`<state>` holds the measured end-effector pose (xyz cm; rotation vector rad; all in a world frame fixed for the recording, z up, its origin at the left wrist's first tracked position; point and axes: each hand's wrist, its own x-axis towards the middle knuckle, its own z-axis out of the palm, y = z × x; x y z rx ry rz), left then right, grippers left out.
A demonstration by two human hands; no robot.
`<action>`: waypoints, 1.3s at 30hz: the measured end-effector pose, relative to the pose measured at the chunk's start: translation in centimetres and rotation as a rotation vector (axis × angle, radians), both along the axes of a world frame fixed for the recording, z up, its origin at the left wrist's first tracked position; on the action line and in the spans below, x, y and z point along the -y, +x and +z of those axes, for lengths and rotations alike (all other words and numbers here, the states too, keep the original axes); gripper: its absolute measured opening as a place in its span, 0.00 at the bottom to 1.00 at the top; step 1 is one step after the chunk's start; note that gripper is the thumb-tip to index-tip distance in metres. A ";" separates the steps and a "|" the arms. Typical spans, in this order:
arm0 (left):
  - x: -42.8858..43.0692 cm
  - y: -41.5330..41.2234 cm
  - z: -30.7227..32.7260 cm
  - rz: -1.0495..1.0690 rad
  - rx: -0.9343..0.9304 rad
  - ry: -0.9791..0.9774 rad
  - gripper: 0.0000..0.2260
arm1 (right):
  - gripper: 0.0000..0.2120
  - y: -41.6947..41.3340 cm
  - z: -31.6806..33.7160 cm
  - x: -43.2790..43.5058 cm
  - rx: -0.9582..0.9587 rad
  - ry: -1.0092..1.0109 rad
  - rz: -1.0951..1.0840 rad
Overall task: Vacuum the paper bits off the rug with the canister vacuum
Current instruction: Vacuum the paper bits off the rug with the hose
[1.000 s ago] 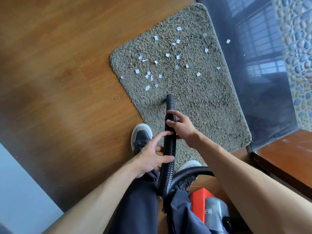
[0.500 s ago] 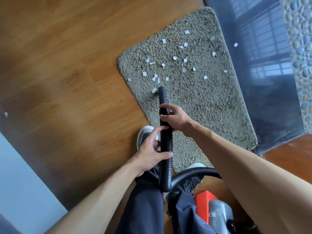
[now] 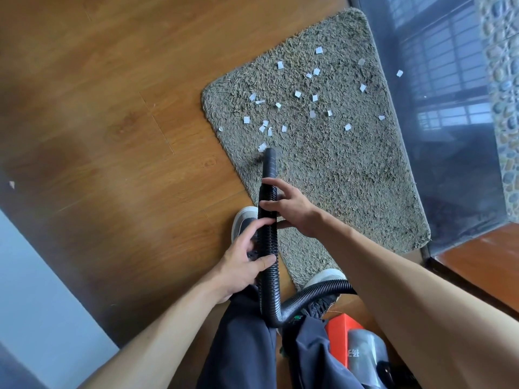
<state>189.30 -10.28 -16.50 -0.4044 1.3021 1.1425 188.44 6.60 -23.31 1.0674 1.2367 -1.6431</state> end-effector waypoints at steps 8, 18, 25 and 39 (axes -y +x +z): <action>0.6 -0.7 0.2 0.038 0.001 -0.008 0.29 | 0.27 -1.4 0.5 1.0 0.017 0.008 0.014; -1.2 -2.9 1.4 0.045 -0.096 -0.013 0.29 | 0.26 -3.6 1.6 0.5 -0.022 0.146 0.024; -1.6 -5.3 1.6 -0.001 -0.135 -0.017 0.28 | 0.26 -5.9 1.8 0.0 -0.001 0.174 0.030; 1.2 -5.2 0.3 0.027 -0.194 -0.068 0.27 | 0.27 -8.8 0.5 2.9 -0.129 0.160 0.307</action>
